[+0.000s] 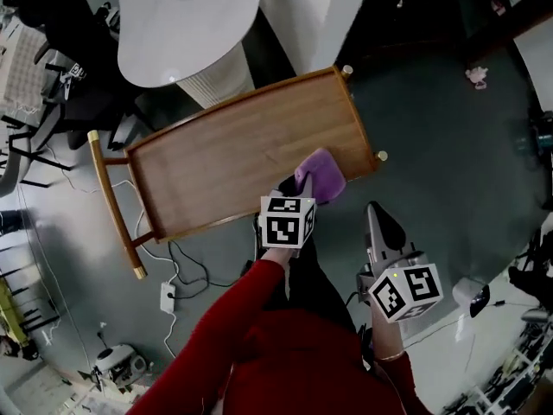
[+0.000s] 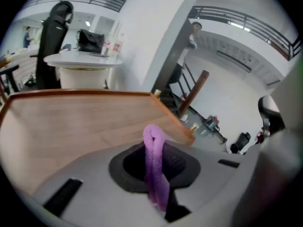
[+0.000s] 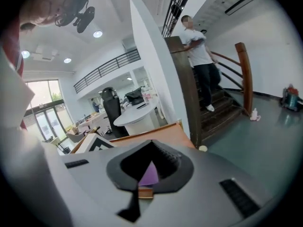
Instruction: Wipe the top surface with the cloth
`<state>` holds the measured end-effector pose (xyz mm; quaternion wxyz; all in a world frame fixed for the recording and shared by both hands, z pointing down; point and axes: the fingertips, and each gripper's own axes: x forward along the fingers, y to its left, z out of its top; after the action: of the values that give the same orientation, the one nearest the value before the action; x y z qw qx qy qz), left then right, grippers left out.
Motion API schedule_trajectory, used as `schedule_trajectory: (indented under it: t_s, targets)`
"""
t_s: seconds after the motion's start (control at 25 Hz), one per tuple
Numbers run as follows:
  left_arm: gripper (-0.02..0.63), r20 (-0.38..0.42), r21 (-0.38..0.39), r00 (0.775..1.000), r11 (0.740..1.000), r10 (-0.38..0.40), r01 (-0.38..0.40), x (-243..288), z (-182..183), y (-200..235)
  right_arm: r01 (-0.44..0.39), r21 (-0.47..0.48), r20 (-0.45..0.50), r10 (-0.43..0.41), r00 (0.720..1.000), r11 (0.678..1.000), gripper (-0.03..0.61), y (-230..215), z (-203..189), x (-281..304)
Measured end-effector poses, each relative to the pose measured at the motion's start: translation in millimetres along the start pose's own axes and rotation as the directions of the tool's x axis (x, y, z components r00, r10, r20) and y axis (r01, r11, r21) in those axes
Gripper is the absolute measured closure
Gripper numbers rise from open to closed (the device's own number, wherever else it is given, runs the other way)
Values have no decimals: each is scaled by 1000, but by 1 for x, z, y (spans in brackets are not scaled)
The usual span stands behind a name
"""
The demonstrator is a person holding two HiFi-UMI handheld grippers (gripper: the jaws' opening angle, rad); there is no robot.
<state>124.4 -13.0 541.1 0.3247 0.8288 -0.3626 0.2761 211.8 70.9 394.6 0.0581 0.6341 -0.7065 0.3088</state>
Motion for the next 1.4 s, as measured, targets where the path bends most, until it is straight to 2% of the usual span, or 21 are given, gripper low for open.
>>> schedule_trajectory:
  t_s: [0.12, 0.2, 0.28, 0.44, 0.56, 0.72, 0.8, 0.88, 1.0, 1.12, 1.24, 1.4]
  targets:
    - [565, 17, -69, 988, 986, 153, -151, -44, -9, 80, -114, -45, -52, 112, 992, 992, 574, 31, 3, 35]
    - [563, 24, -105, 964, 960, 264, -260, -80, -20, 135, -186, -75, -82, 180, 980, 980, 574, 55, 4, 56]
    - [564, 23, -149, 926, 917, 377, -370, -119, -36, 185, -249, -98, -110, 238, 965, 964, 574, 78, 1, 72]
    - [565, -4, -217, 827, 807, 562, -549, -190, -71, 254, -361, -136, -166, 338, 926, 923, 574, 116, -8, 92]
    - [563, -21, -249, 768, 740, 641, -625, -222, -89, 276, -416, -153, -201, 384, 901, 896, 574, 135, -14, 101]
    - [565, -45, -294, 716, 676, 696, -676, -240, -106, 285, -448, -167, -233, 407, 883, 878, 574, 147, -19, 109]
    - [563, -54, -290, 703, 663, 709, -691, -242, -111, 284, -456, -172, -239, 412, 879, 873, 574, 151, -20, 111]
    - [565, -50, -282, 699, 661, 714, -695, -242, -112, 282, -462, -176, -238, 418, 877, 869, 574, 154, -19, 113]
    - [565, 0, -274, 704, 677, 710, -683, -246, -95, 275, -468, -179, -225, 427, 876, 865, 574, 158, -16, 119]
    - [565, 113, -249, 701, 703, 704, -666, -253, -50, 269, -469, -189, -200, 433, 879, 863, 574, 160, -8, 123]
    - [565, 241, -195, 667, 709, 705, -678, -261, 15, 281, -472, -214, -164, 445, 881, 856, 574, 161, 6, 127]
    - [565, 362, -151, 608, 689, 706, -709, -273, 104, 312, -484, -253, -127, 467, 875, 838, 574, 168, 25, 134]
